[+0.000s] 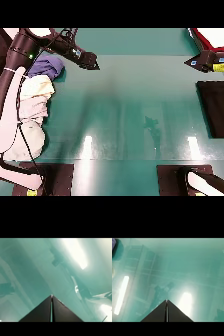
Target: Fold the shirts.
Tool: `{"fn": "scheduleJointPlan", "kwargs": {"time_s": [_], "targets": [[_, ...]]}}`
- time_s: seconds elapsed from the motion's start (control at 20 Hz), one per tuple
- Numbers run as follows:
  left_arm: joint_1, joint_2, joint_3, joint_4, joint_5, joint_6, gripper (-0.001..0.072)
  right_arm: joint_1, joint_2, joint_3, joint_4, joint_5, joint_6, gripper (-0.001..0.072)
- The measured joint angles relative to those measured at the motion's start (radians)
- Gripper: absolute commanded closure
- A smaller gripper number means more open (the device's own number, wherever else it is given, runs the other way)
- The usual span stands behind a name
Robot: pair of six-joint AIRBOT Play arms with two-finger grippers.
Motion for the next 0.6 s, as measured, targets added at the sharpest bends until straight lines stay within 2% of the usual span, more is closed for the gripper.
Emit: {"fn": "scheduleJointPlan", "kwargs": {"time_s": [0.05,0.1,0.15,0.3,0.45,0.6], "targets": [[0.0,0.0,0.0,-0.005,0.009,0.002,0.0645,0.0,0.0,0.0,0.0,0.0,0.0,0.0694],[0.0,0.0,0.0,0.0,0.026,0.012,0.0309,0.0,0.0,0.0,0.0,0.0,0.0,0.0694],[0.0,0.0,0.001,0.028,0.049,0.021,0.0018,0.0,0.0,0.0,-0.001,0.0,0.0,0.0694],[0.002,0.0,0.002,0.255,0.135,-0.02,0.0003,0.0,0.0,0.0,-0.001,0.001,0.0,0.0694],[0.033,-0.009,0.002,0.55,0.244,-0.137,0.0003,0.0,0.0,0.0,-0.002,0.003,0.0,0.0694],[0.114,-0.045,0.001,0.698,0.325,-0.231,0.0003,0.0,0.0,0.0,-0.002,0.004,0.0,0.0694]]}}
